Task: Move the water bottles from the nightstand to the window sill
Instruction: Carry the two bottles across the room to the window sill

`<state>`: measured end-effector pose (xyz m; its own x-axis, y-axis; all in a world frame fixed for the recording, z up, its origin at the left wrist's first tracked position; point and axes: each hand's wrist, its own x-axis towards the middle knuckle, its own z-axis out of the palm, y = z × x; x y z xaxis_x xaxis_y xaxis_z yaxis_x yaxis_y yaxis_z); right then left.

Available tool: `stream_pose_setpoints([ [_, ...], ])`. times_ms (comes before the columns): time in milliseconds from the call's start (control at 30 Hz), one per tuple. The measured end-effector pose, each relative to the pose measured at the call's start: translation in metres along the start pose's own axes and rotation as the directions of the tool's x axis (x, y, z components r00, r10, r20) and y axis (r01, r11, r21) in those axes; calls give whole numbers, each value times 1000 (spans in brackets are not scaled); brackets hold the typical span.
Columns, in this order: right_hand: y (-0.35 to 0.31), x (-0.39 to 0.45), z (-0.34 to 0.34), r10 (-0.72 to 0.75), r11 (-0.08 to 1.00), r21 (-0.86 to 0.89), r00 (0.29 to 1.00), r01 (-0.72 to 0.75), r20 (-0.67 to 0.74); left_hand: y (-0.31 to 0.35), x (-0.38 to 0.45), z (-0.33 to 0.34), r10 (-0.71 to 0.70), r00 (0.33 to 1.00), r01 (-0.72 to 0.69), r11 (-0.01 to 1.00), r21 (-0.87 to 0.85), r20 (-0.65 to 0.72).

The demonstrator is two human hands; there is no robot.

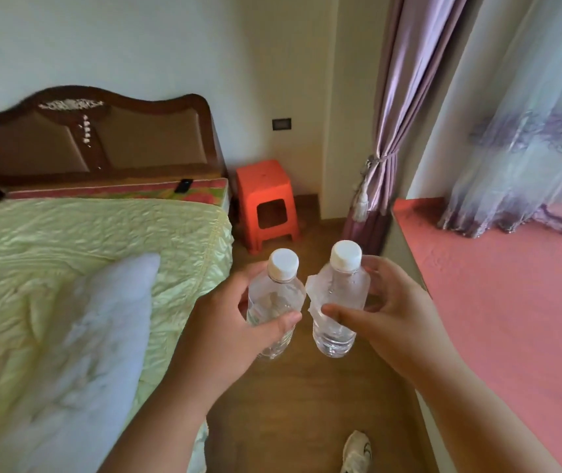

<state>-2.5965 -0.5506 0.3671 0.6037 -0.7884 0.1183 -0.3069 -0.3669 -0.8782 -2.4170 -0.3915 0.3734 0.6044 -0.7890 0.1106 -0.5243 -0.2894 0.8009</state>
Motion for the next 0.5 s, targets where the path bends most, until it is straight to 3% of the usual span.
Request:
stream_pose_setpoints([
  [267,38,93,-48,-33,999,-5,999,34,22,30,76,47,-50,997,47,998,-49,-53],
  [500,63,145,-89,-12,998,-69,1000,12,4,48,138,78,-50,999,50,997,-64,-12],
])
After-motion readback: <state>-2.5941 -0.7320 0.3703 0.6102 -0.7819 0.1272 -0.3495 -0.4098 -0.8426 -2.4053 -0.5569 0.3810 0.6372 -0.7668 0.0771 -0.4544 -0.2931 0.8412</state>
